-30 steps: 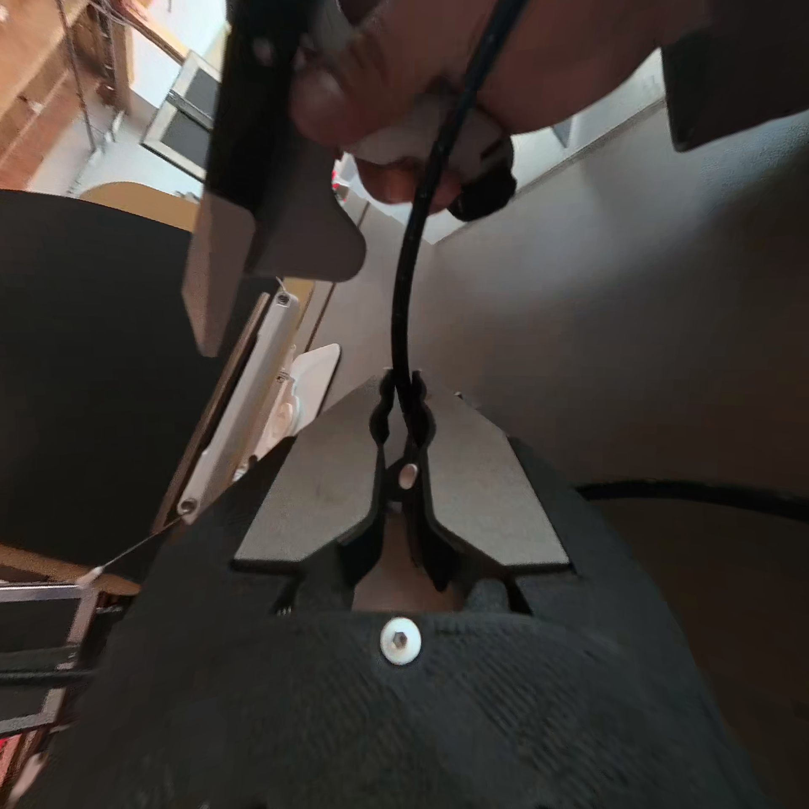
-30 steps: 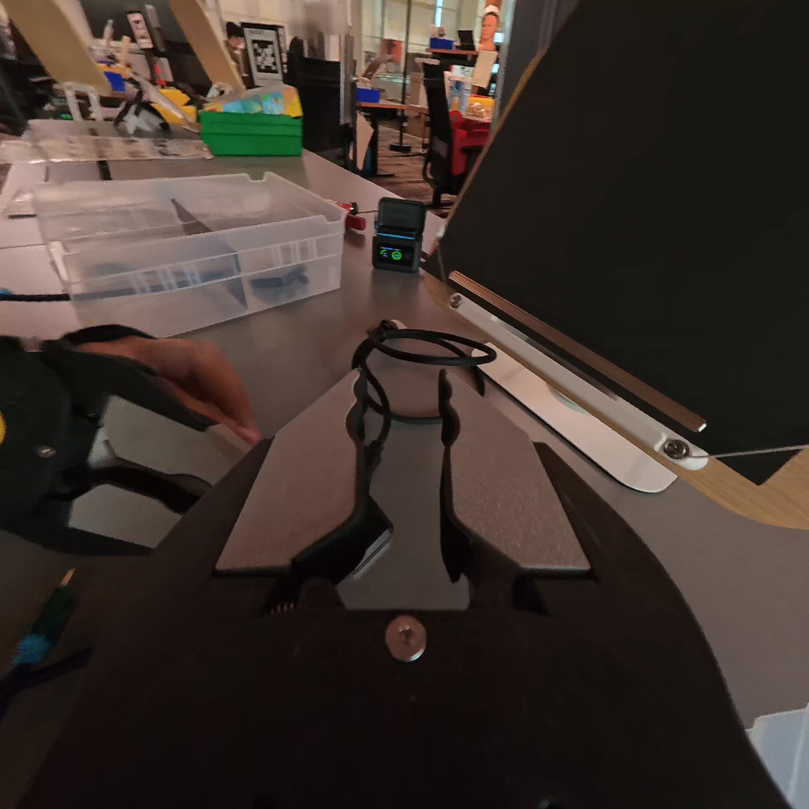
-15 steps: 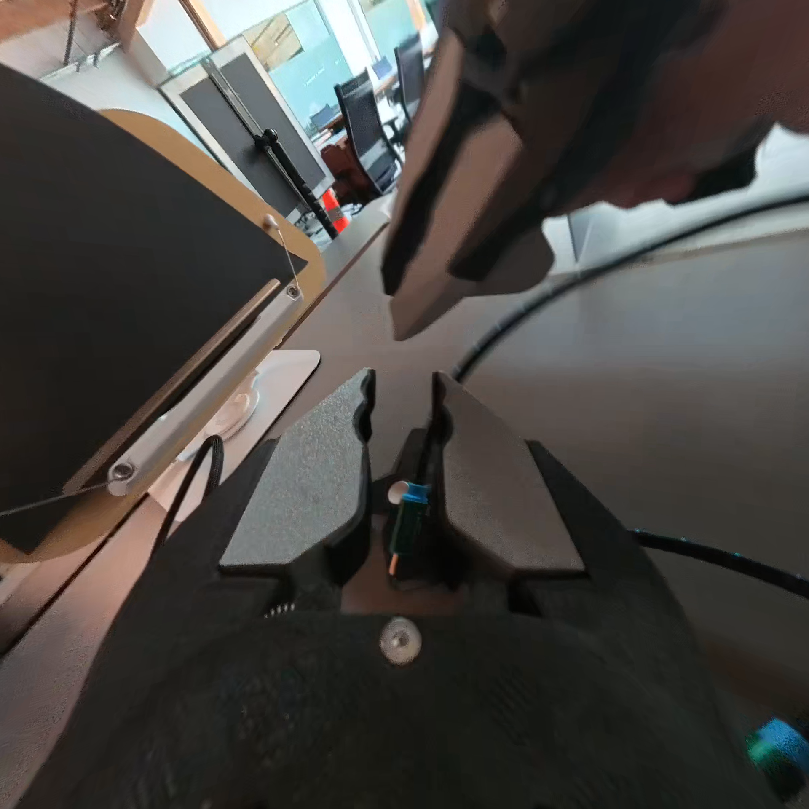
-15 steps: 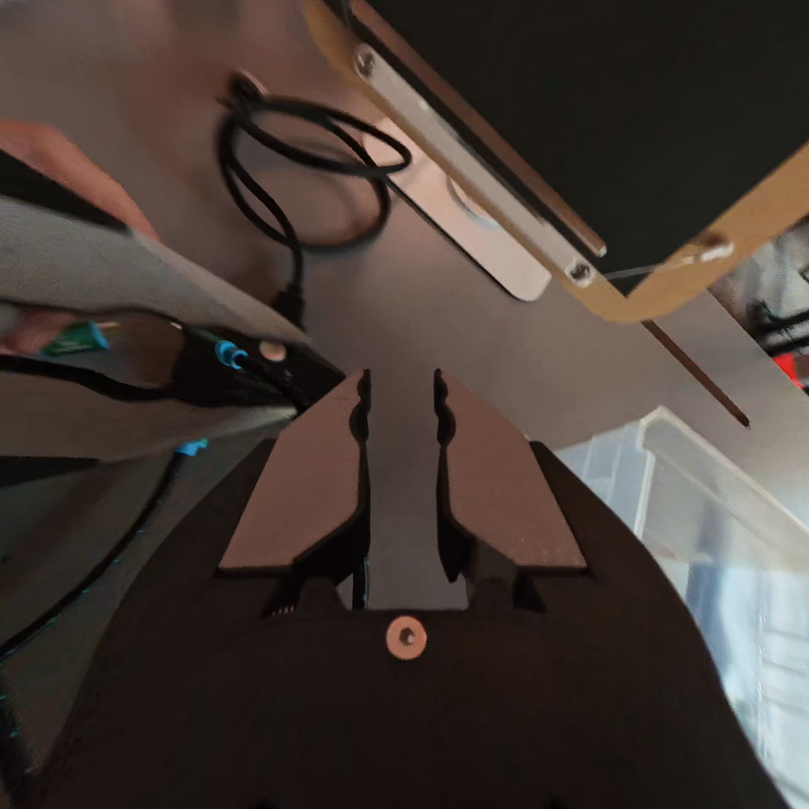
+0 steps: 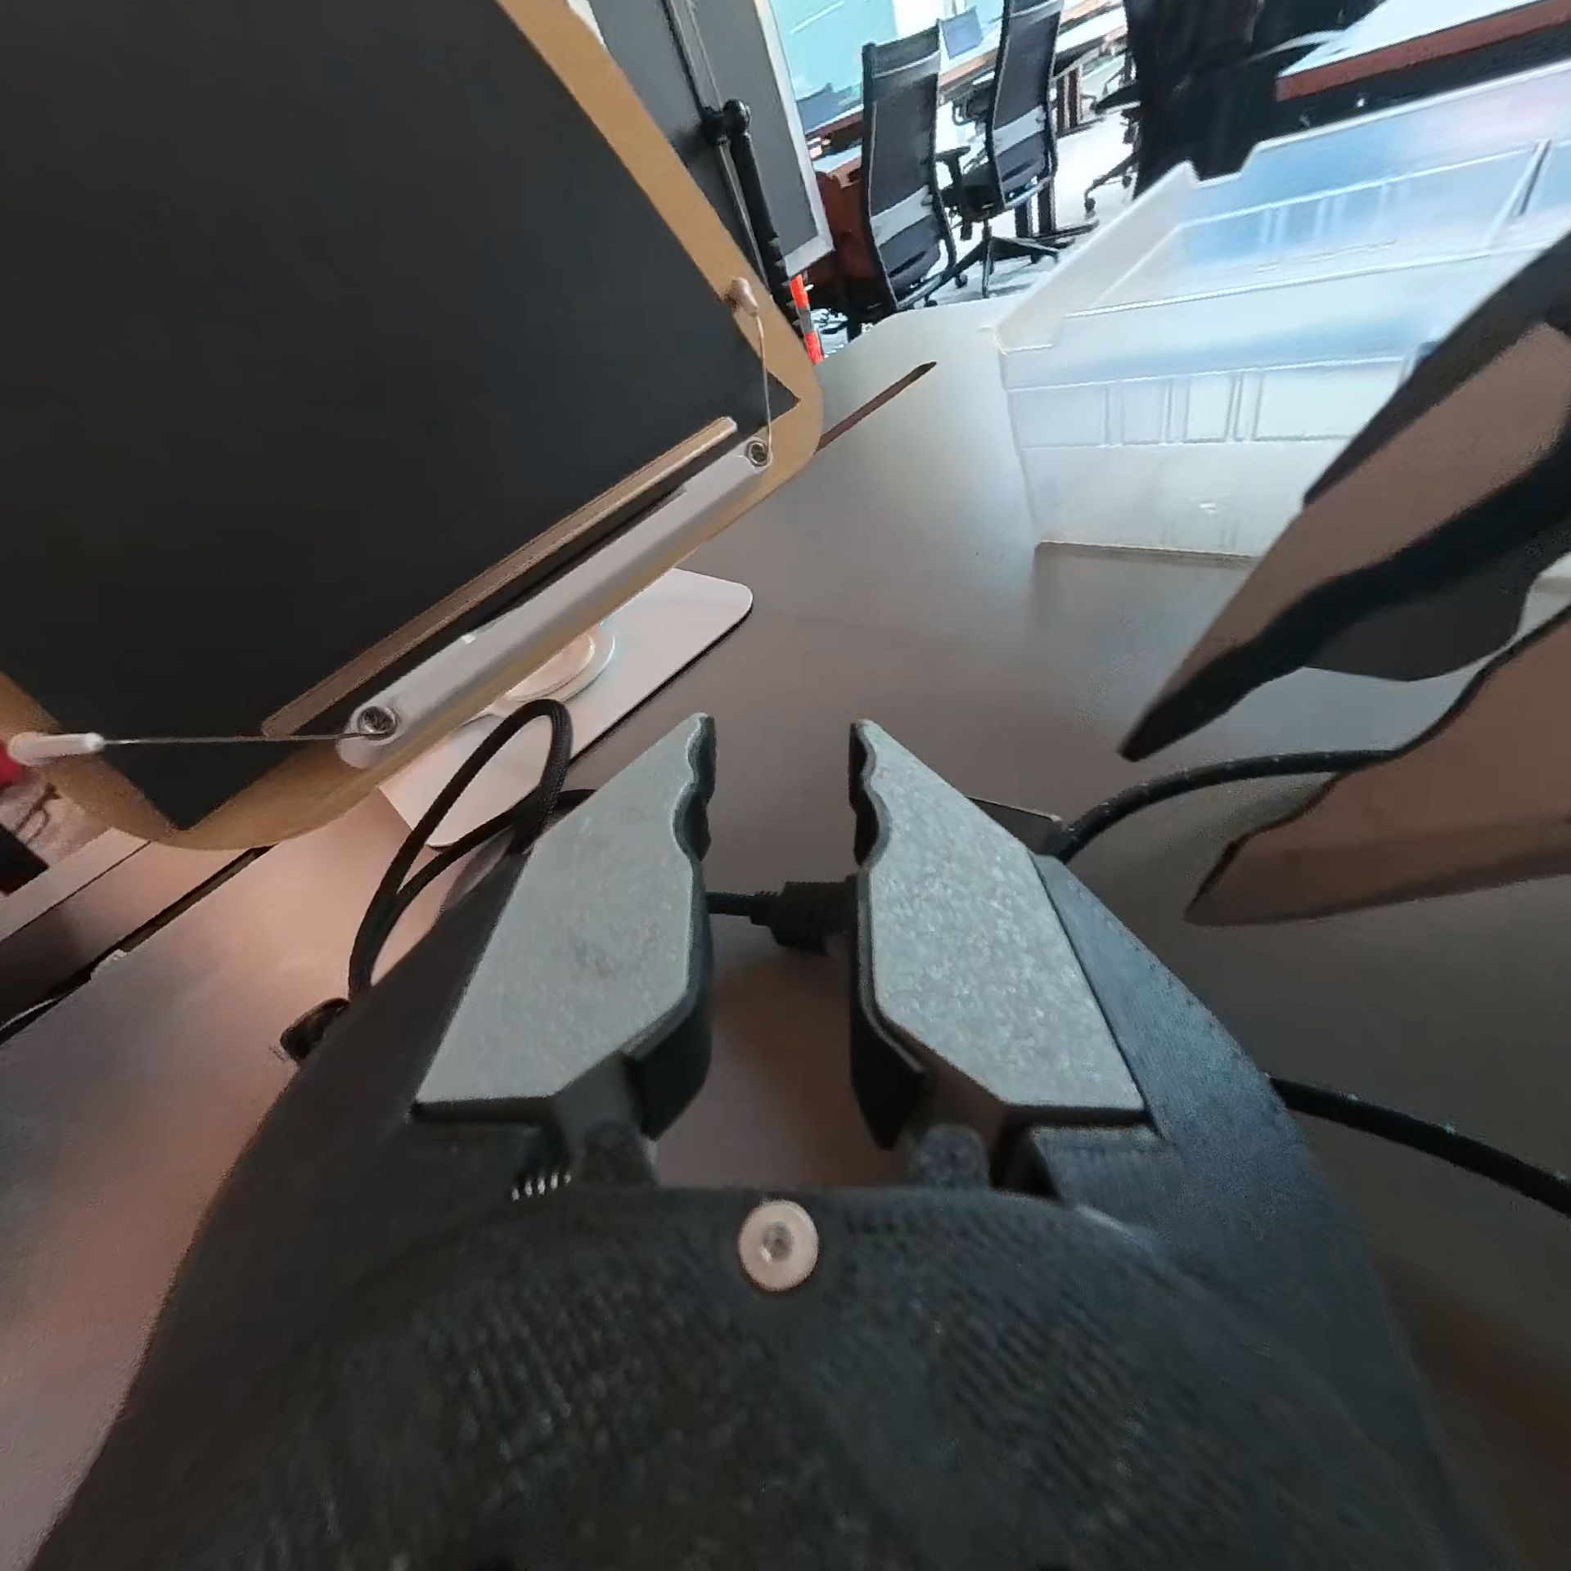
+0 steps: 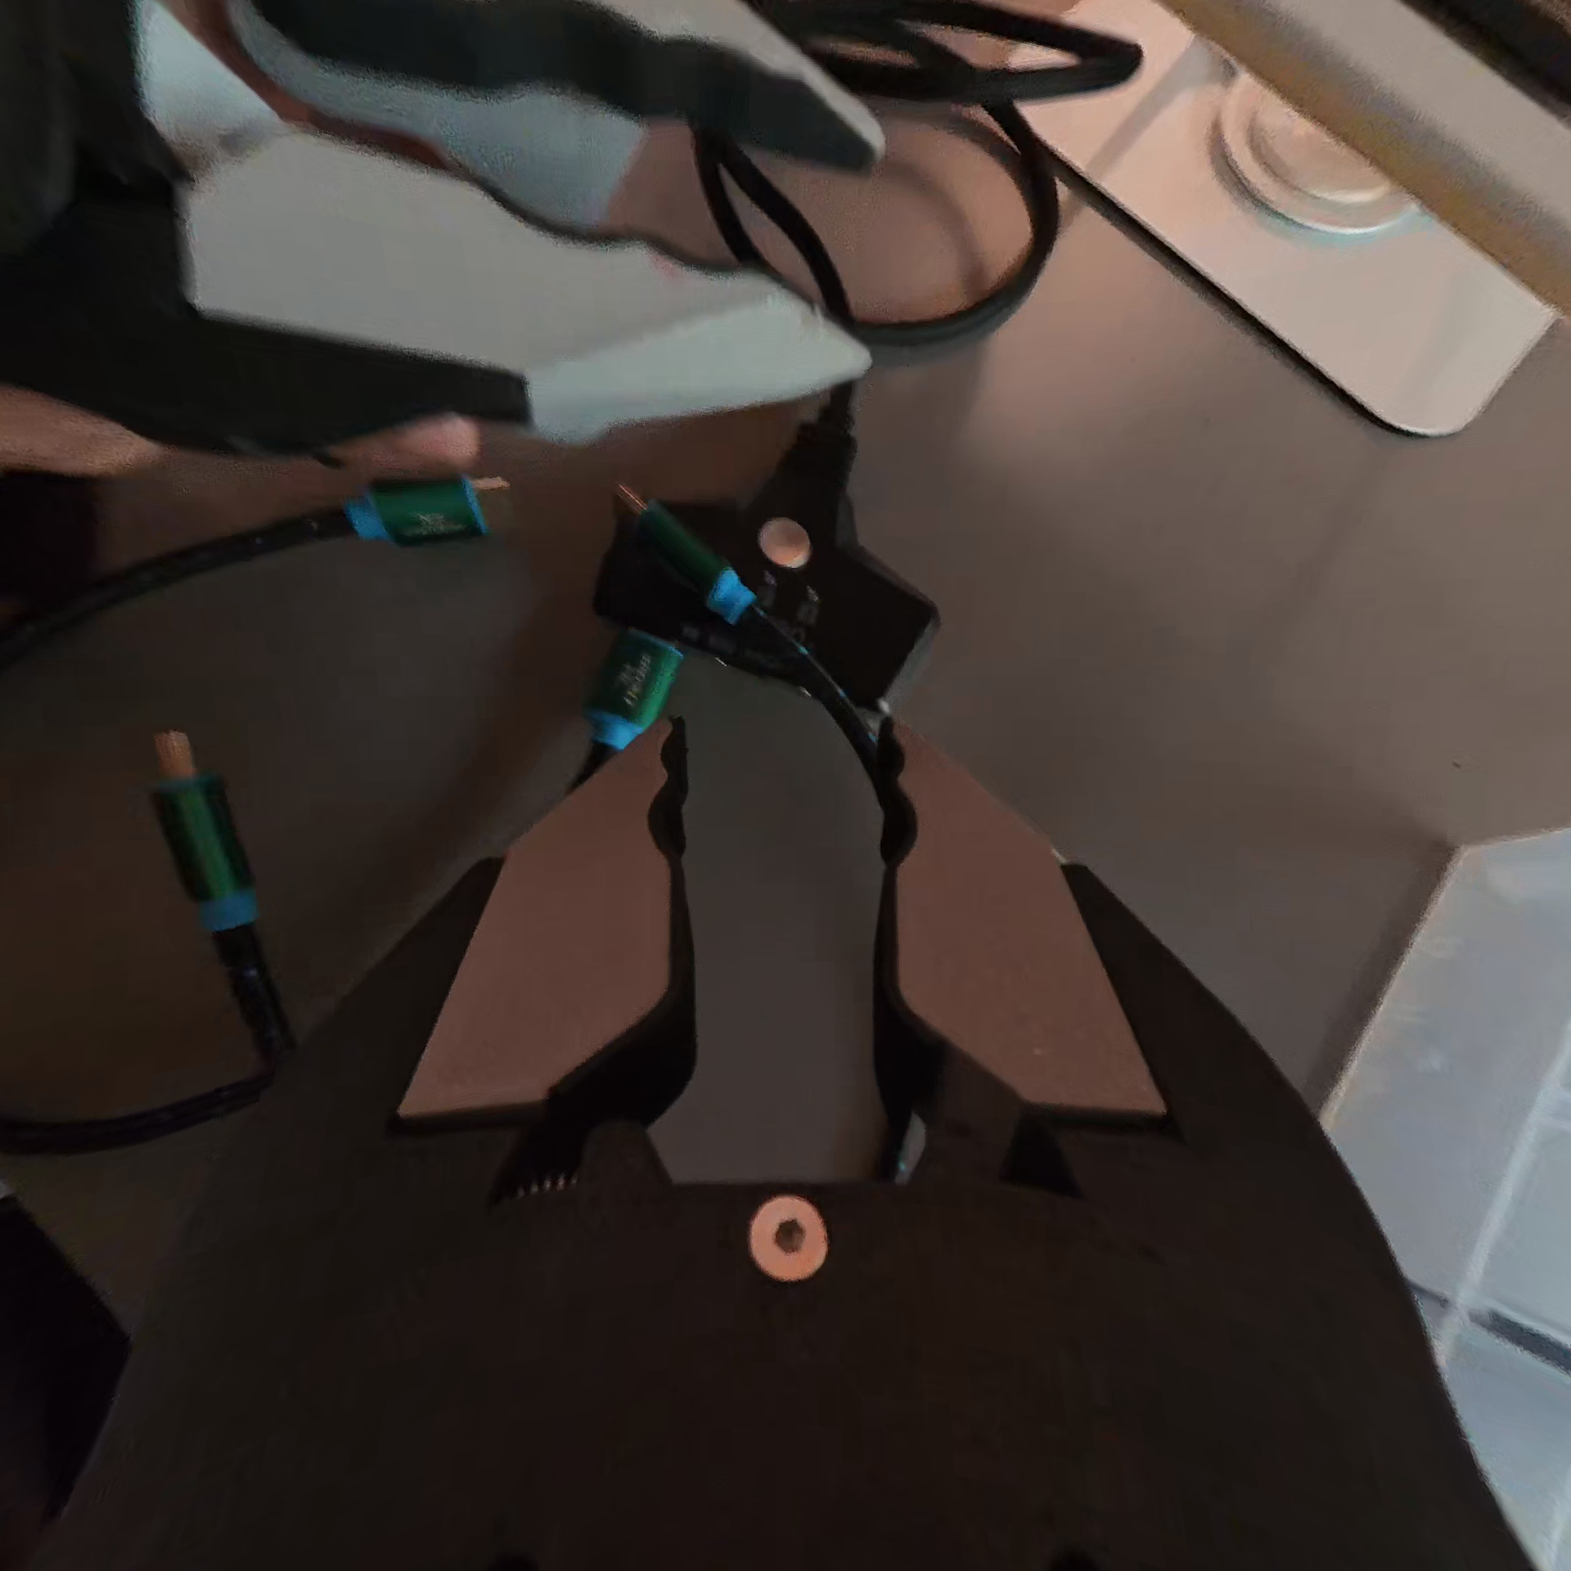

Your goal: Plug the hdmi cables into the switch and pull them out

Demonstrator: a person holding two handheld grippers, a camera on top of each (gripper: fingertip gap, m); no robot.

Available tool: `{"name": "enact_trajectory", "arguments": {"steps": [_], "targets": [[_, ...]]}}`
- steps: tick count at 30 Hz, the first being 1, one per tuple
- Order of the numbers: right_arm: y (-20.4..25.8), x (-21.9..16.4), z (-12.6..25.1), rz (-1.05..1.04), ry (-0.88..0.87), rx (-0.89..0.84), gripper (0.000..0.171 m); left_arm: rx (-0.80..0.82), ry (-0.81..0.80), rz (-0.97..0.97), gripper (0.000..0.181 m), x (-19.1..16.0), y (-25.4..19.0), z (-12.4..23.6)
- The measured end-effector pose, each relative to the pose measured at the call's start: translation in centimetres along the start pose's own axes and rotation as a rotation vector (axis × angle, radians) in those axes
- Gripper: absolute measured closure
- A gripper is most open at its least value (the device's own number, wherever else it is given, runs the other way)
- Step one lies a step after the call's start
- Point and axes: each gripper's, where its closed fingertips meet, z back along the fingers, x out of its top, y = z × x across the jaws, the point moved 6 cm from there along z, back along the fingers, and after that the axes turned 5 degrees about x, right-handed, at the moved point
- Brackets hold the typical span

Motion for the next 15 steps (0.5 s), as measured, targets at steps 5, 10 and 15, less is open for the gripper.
{"name": "enact_trajectory", "arguments": {"steps": [5, 10, 15], "targets": [[-3.3, -2.9, -1.4, -0.012, 0.178, -0.2, 0.131, 0.015, 0.006, 0.023, 0.153, -0.1, 0.6, 0.0], [-6.8, -3.8, -1.1, 0.125, 0.307, -0.583, 0.149, 0.004, 0.01, -0.014, 0.157, -0.2, 0.3, 0.0], [-6.6, -0.5, -1.0, 0.051, 0.206, -0.508, 0.142, -0.004, 0.014, 0.005, 0.157, -0.4, 0.4, -0.1]]}}
